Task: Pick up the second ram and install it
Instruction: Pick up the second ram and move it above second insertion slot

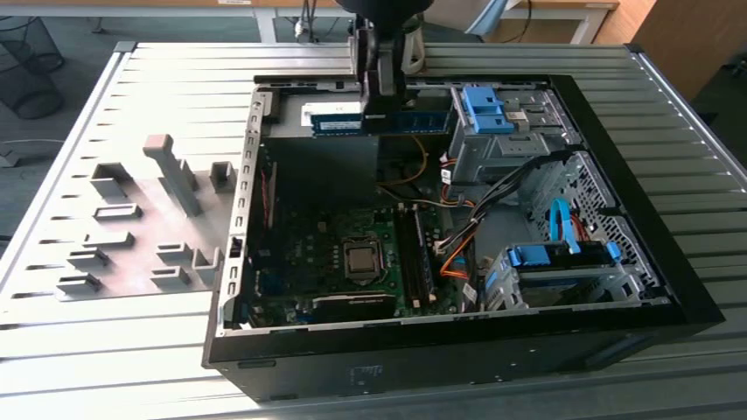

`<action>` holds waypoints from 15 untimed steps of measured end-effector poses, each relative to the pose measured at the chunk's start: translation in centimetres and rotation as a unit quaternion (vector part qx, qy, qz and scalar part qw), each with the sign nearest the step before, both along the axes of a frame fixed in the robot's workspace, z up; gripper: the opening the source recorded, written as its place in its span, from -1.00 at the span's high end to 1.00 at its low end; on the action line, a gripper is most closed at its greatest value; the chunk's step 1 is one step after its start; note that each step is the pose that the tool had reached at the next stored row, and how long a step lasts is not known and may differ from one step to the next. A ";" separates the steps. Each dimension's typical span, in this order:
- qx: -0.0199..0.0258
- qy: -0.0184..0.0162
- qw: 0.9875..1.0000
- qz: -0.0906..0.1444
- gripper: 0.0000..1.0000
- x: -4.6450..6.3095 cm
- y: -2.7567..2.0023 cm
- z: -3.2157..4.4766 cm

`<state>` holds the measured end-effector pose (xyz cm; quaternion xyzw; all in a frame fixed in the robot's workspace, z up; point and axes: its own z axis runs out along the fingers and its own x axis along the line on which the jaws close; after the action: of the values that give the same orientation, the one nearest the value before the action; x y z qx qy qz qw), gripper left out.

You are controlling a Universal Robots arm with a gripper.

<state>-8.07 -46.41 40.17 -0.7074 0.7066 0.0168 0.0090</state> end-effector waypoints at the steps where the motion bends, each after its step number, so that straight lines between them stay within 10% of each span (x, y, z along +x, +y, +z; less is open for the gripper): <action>1: 0.000 0.000 1.000 0.000 0.72 0.2 0.00 0.00; 15: 0.000 0.000 1.000 0.000 0.72 3.4 0.00 0.00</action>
<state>-4.66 -46.41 40.17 -0.7074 0.7066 0.0168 0.0090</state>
